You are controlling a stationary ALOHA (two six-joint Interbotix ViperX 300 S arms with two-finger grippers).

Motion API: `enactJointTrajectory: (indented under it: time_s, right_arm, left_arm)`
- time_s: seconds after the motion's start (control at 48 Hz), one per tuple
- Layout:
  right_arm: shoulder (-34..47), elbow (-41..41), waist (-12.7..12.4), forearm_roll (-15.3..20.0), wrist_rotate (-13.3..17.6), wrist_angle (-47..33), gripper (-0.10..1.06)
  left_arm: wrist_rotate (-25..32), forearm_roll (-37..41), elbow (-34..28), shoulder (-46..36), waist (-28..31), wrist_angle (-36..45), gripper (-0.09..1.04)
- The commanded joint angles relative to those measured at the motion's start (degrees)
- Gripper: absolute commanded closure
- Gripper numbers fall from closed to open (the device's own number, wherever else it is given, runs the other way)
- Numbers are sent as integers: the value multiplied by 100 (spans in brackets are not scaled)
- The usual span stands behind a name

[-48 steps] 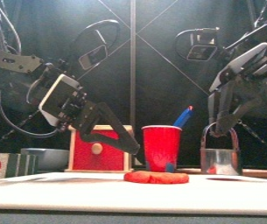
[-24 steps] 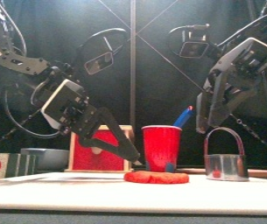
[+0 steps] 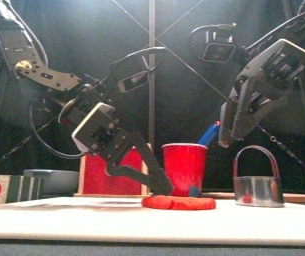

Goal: Get the cutter from the drawer then cut the dough then place the extra dough in the bowl
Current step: Place the extra dough in the bowl

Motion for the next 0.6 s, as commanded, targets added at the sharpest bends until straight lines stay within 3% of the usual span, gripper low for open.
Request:
enactJointTrajectory:
  time_s: [0.021,0.208,0.604]
  right_arm:
    - [-114,-53,-9,18,-9,-62,15]
    - [-88,-18,-9,53,0,-105,15]
    - [-70,-18,-18,70,0,-123,15]
  left_arm:
    - [-9,9,-114,0,35,149,10]
    - [-9,9,-97,18,35,255,12]
    - [-18,-9,-70,158,44,281,28]
